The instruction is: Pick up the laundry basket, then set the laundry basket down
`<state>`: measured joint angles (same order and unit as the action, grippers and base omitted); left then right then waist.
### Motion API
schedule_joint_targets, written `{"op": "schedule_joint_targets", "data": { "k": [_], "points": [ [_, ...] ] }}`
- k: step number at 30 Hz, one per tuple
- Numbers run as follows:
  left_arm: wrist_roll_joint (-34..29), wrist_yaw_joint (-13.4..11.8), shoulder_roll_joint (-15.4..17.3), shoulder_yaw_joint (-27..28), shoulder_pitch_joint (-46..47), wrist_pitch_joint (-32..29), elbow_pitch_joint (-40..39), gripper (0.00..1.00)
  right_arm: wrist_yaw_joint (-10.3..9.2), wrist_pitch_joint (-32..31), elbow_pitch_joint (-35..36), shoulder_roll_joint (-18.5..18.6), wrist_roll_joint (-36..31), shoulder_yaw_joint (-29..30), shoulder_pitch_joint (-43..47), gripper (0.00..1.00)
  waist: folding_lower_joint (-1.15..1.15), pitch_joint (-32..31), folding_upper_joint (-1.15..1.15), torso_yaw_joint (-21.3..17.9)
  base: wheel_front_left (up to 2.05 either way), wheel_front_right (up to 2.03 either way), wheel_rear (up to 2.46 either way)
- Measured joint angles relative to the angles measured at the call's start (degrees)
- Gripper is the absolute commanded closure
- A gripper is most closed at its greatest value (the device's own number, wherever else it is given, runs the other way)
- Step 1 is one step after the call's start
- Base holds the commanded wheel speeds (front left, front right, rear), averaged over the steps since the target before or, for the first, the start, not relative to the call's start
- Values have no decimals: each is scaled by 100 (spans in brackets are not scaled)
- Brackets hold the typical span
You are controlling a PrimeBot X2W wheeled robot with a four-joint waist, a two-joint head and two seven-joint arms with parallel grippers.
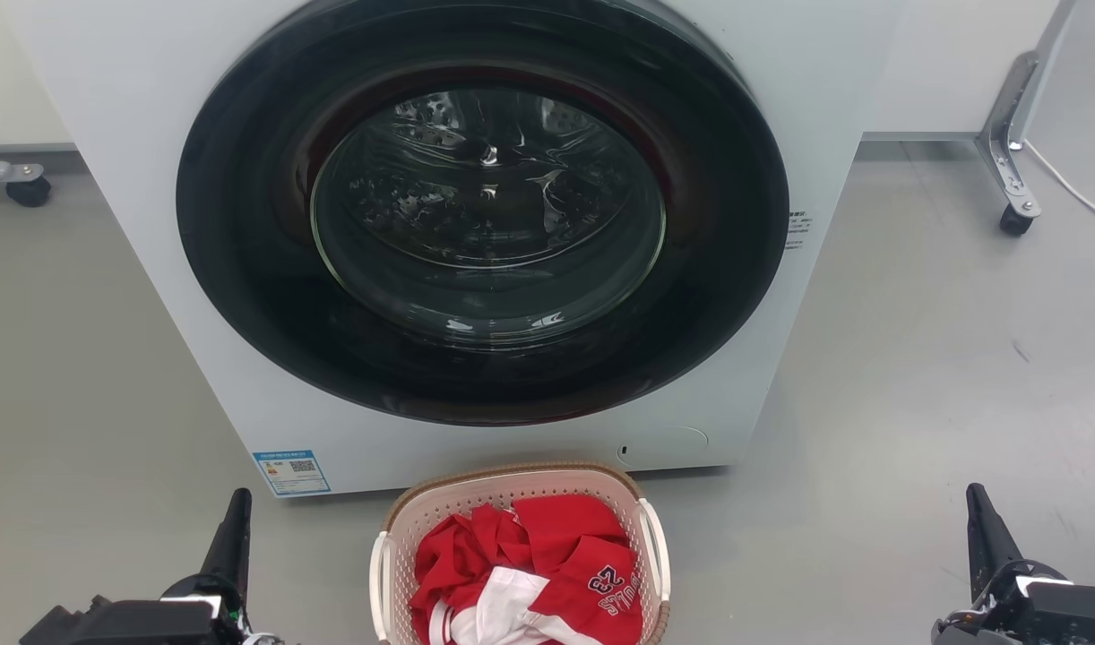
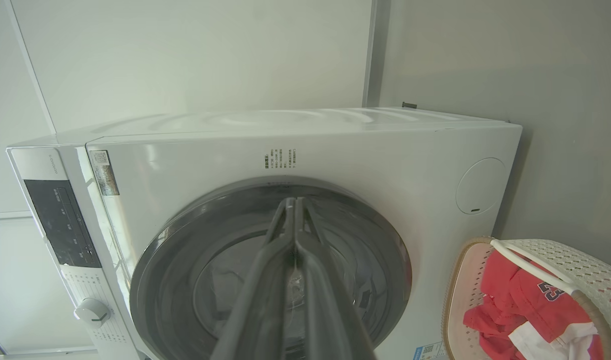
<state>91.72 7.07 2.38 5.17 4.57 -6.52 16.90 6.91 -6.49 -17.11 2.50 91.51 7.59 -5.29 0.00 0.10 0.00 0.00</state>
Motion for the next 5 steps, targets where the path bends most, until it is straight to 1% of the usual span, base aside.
{"op": "schedule_joint_targets", "data": {
  "k": [5],
  "points": [
    [0, 0, 0, 0, 0, 0, 0, 100, 0, 0, 0, 0, 0, 0, 0, 100, 0, 0, 0, 0, 0, 0, 0]
  ]
}}
